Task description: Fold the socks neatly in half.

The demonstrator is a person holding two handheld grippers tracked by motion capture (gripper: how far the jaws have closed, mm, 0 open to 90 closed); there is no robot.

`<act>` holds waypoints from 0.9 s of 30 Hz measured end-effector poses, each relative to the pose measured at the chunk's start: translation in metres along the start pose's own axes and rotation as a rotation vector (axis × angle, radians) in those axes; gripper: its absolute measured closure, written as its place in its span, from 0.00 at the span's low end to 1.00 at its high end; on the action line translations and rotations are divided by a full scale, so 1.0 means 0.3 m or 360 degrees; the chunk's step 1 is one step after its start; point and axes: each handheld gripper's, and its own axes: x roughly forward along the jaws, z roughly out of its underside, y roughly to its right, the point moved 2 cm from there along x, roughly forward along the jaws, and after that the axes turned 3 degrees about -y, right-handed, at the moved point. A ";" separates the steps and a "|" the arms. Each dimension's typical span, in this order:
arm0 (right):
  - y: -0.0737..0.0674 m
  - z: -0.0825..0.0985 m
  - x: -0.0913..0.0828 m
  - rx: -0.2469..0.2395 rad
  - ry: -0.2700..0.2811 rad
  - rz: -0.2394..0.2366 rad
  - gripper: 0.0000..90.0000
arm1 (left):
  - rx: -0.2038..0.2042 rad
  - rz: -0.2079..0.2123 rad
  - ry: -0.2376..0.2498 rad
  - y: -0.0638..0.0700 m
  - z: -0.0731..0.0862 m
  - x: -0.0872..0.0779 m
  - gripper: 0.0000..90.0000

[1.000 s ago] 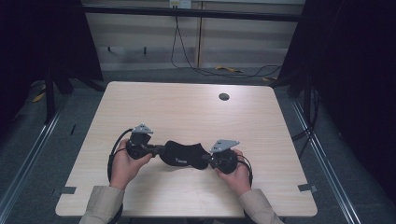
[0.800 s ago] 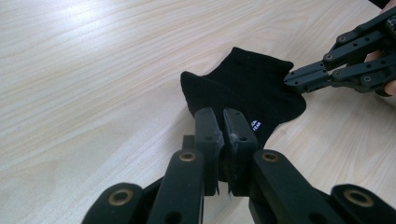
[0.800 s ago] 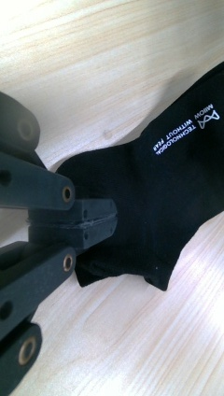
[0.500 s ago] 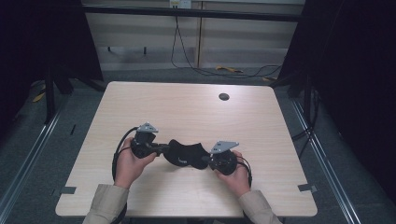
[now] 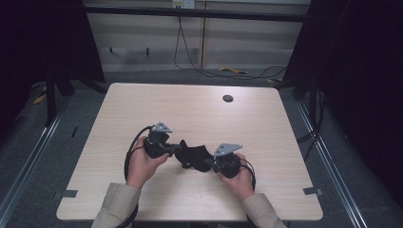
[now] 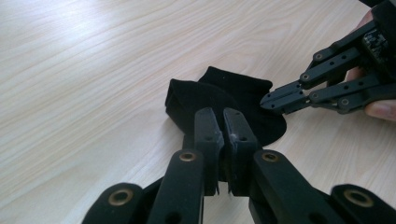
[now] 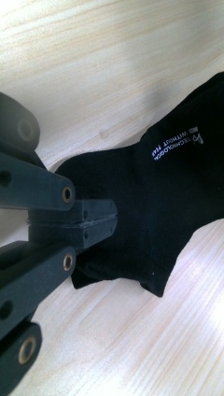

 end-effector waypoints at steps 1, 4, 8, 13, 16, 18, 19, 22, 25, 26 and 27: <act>0.000 0.000 0.000 0.0002 -0.0001 -0.0002 1.00 | 0.0011 0.0000 -0.0012 0.004 -0.005 0.006 0.95; 0.000 0.000 0.001 0.0000 0.0000 -0.0003 1.00 | 0.0030 0.0010 -0.0027 0.015 -0.017 0.028 0.95; 0.000 -0.001 0.002 -0.0001 0.0001 -0.0003 1.00 | 0.0039 0.0019 -0.0052 0.026 -0.030 0.057 0.95; 0.000 -0.003 0.002 -0.0007 -0.0002 -0.0003 1.00 | 0.0065 0.0030 -0.0063 0.042 -0.043 0.079 0.95; 0.000 -0.003 0.003 -0.0003 -0.0001 -0.0007 1.00 | 0.0066 0.0033 -0.0067 0.047 -0.048 0.086 0.95; -0.001 -0.002 0.003 -0.0005 0.0002 -0.0003 1.00 | 0.0072 0.0040 -0.0075 0.053 -0.054 0.093 0.95; -0.001 -0.002 0.003 -0.0002 0.0001 -0.0004 1.00 | 0.0080 0.0042 -0.0083 0.057 -0.056 0.097 0.95; 0.004 -0.006 -0.005 0.0007 0.0005 0.0004 1.00 | 0.0080 0.0037 -0.0083 0.057 -0.054 0.100 0.95; 0.017 -0.009 -0.024 0.0009 0.0016 0.0020 1.00 | 0.0086 0.0032 -0.0094 0.053 -0.053 0.093 0.95; 0.022 -0.008 -0.032 0.0013 0.0020 0.0024 1.00 | 0.0089 0.0033 -0.0103 0.051 -0.053 0.091 0.95; 0.028 -0.007 -0.039 0.0019 0.0023 0.0031 1.00 | 0.0089 0.0034 -0.0105 0.051 -0.054 0.090 0.95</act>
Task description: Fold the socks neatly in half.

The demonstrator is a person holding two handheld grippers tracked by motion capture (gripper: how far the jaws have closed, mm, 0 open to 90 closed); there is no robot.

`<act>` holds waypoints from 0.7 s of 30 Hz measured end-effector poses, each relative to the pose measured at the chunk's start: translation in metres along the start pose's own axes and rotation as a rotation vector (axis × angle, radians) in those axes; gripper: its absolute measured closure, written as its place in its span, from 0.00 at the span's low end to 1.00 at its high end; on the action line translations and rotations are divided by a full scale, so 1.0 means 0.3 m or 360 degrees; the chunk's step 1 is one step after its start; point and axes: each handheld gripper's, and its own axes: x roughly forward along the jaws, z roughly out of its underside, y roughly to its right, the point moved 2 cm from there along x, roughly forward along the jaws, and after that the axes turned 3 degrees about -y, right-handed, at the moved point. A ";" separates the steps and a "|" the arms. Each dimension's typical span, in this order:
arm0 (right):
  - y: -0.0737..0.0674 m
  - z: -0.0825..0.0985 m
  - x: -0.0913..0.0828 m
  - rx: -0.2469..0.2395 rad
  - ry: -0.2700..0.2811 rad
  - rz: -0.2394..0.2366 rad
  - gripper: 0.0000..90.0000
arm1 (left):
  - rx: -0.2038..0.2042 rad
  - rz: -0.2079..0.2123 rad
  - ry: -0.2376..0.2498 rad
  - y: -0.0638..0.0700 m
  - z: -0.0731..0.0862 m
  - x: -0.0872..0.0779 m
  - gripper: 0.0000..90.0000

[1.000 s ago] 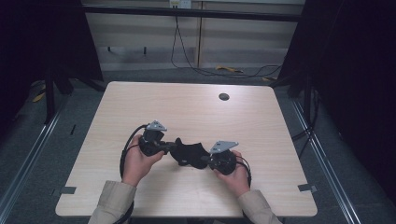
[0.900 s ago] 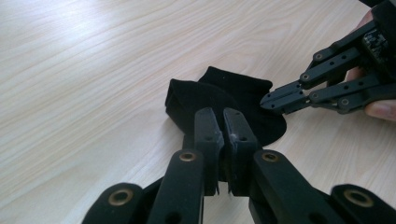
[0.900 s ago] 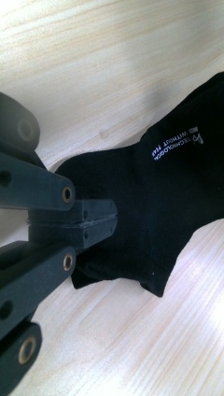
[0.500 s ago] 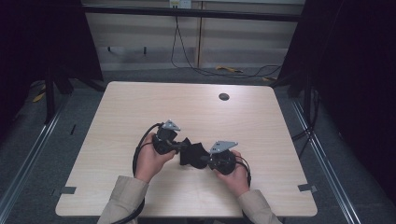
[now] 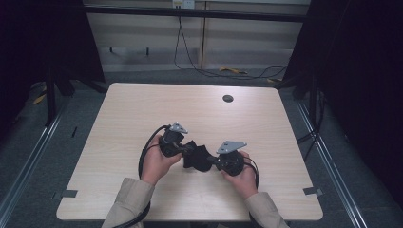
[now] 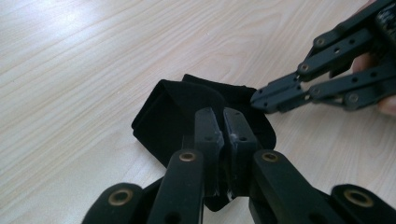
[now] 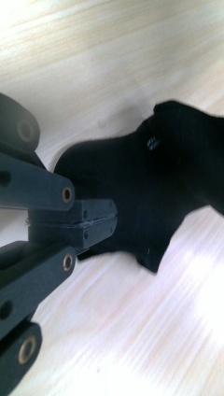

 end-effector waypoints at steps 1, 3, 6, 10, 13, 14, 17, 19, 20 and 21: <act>0.006 0.002 -0.007 0.0007 0.0007 0.0005 1.00 | -0.0001 -0.0001 0.0001 0.000 0.000 0.000 0.95; 0.014 0.009 -0.016 0.0010 0.0003 0.0018 1.00 | -0.0002 0.0000 0.0011 0.003 0.000 0.003 0.95; 0.018 0.024 -0.014 0.0010 -0.0029 0.0023 1.00 | -0.0008 -0.0002 0.0019 0.008 -0.003 0.008 0.95; 0.017 0.040 0.004 0.0010 -0.0068 0.0029 1.00 | 0.0010 0.0009 0.0012 0.015 -0.011 0.014 0.95; 0.015 0.039 0.005 0.0006 -0.0071 0.0035 1.00 | 0.0023 0.0016 0.0000 0.023 -0.017 0.026 0.95; 0.014 0.040 0.005 0.0006 -0.0072 0.0036 1.00 | 0.0028 0.0016 -0.0001 0.025 -0.018 0.033 0.95; 0.015 0.042 0.006 0.0004 -0.0058 0.0030 1.00 | 0.0032 0.0022 -0.0014 0.030 -0.021 0.047 0.95; 0.015 0.044 0.006 0.0007 -0.0052 0.0030 1.00 | 0.0040 0.0037 -0.0022 0.041 -0.026 0.073 0.95; 0.015 0.044 0.006 0.0007 -0.0052 0.0030 1.00 | 0.0040 0.0037 -0.0022 0.041 -0.026 0.073 0.95; 0.015 0.044 0.006 0.0009 -0.0050 0.0027 1.00 | 0.0036 0.0047 -0.0025 0.049 -0.029 0.091 0.95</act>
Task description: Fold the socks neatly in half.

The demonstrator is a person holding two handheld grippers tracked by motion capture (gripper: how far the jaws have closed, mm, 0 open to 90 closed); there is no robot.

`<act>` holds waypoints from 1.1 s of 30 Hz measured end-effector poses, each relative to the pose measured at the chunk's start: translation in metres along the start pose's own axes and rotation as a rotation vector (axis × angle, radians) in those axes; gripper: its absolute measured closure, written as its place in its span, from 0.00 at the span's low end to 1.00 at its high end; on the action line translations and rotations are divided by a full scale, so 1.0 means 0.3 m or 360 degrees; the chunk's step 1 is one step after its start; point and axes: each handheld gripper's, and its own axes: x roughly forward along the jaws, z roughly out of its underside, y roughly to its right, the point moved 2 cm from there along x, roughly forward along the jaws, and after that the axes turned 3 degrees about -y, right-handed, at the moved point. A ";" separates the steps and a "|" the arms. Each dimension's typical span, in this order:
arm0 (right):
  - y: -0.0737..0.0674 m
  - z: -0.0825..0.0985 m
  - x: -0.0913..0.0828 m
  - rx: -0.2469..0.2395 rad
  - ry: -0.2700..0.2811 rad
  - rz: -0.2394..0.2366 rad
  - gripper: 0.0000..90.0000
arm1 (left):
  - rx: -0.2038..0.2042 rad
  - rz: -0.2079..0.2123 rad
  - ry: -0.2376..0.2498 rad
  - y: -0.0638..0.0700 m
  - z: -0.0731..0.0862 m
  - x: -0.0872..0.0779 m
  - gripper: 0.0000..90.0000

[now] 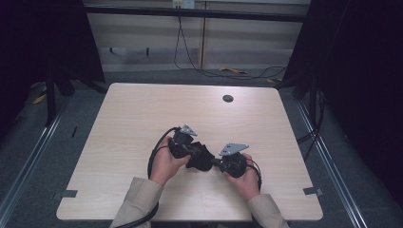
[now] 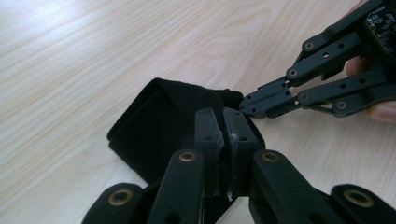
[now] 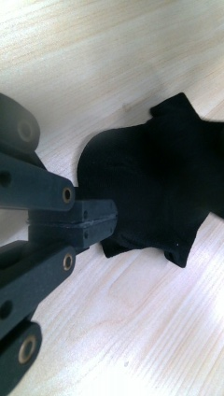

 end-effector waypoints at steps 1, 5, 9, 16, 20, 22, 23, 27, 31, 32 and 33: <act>0.000 0.000 0.000 -0.0001 0.0001 0.0000 1.00 | 0.0007 0.0008 -0.0017 0.002 -0.001 0.007 0.95; 0.000 0.002 0.000 0.0008 0.0004 -0.0002 1.00 | 0.0018 0.0016 -0.0031 0.010 -0.003 0.036 0.95; -0.001 0.003 -0.001 0.0005 0.0004 0.0006 1.00 | 0.0012 0.0019 -0.0048 0.011 0.004 0.058 0.95; 0.000 0.003 -0.002 0.0004 0.0006 0.0012 0.99 | 0.0019 0.0036 -0.0038 0.014 0.008 0.066 0.93; -0.001 0.003 -0.004 0.0000 -0.0002 0.0023 0.98 | 0.0013 0.0036 -0.0014 0.023 0.005 0.070 0.92; 0.000 0.006 -0.007 0.0006 0.0000 0.0022 0.97 | 0.0014 0.0035 0.0004 0.025 0.006 0.072 0.89; 0.002 0.008 -0.009 0.0010 -0.0003 0.0025 0.97 | 0.0019 0.0038 0.0008 0.025 0.005 0.073 0.86; 0.011 0.011 -0.025 0.0030 0.0020 0.0037 0.97 | 0.0029 0.0060 0.0039 0.036 -0.002 0.064 0.81; 0.019 0.017 -0.036 0.0047 0.0032 0.0041 0.97 | 0.0049 0.0059 0.0090 0.039 -0.008 0.032 0.73; 0.021 0.020 -0.037 0.0046 0.0032 0.0046 0.97 | 0.0041 0.0054 0.0109 0.036 -0.008 0.021 0.73; 0.022 0.023 -0.038 0.0052 0.0027 0.0052 0.97 | 0.0036 0.0038 0.0126 0.030 -0.008 0.010 0.73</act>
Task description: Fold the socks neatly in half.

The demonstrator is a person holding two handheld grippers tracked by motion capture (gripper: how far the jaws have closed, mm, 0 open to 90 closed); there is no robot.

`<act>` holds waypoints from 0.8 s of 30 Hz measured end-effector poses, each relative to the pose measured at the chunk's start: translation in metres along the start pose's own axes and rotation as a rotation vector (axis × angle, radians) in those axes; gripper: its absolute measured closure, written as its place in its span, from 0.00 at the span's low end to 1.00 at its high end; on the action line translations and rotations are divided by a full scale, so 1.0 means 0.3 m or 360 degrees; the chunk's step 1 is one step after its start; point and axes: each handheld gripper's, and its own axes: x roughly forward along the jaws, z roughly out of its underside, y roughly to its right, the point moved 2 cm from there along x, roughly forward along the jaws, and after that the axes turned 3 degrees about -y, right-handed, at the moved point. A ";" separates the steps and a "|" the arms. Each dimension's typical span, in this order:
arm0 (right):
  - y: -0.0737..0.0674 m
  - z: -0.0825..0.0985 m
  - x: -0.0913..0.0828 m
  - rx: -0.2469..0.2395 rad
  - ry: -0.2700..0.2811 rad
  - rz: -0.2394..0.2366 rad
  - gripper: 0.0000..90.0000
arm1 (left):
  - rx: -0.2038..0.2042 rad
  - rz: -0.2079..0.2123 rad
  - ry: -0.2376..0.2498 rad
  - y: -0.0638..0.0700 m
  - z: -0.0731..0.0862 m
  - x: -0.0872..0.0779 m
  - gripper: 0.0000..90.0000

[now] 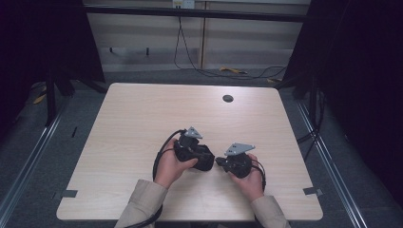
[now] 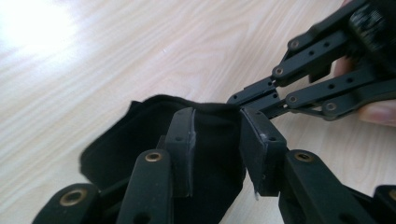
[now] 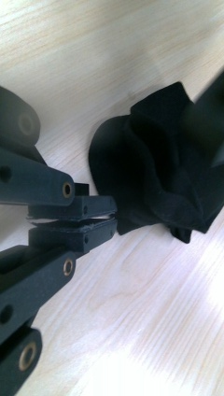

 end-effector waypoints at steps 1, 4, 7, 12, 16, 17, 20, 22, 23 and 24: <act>0.001 0.002 -0.001 0.0004 -0.0002 0.0003 0.97 | -0.0011 -0.0013 0.0010 -0.006 0.000 -0.010 0.74; 0.003 0.004 -0.003 0.0005 -0.0004 0.0006 0.97 | 0.0010 -0.0071 -0.0015 -0.024 0.006 -0.018 0.80; 0.007 0.005 -0.007 0.0017 0.0005 0.0010 0.97 | 0.0009 -0.0070 -0.0056 -0.026 0.015 0.017 0.86; 0.014 0.011 -0.013 0.0026 0.0012 0.0020 0.97 | -0.0015 -0.0032 -0.0073 -0.010 0.031 0.096 0.85; 0.021 0.017 -0.020 0.0037 0.0020 0.0023 0.97 | 0.0015 -0.0084 -0.0088 -0.008 0.042 0.126 0.79; 0.021 0.019 -0.022 0.0040 0.0022 0.0021 0.97 | 0.0032 -0.0101 -0.0094 -0.007 0.045 0.133 0.79; 0.022 0.019 -0.027 0.0034 0.0030 0.0027 0.97 | 0.0076 -0.0131 -0.0098 0.000 0.051 0.141 0.75; 0.025 0.021 -0.029 0.0045 0.0030 0.0030 0.97 | 0.0103 -0.0153 -0.0104 0.007 0.048 0.138 0.73; 0.027 0.022 -0.029 0.0048 0.0032 0.0029 0.97 | 0.0114 -0.0154 -0.0100 0.009 0.042 0.134 0.73; 0.030 0.024 -0.030 0.0052 0.0031 0.0028 0.97 | 0.0112 -0.0158 -0.0070 0.010 0.036 0.128 0.74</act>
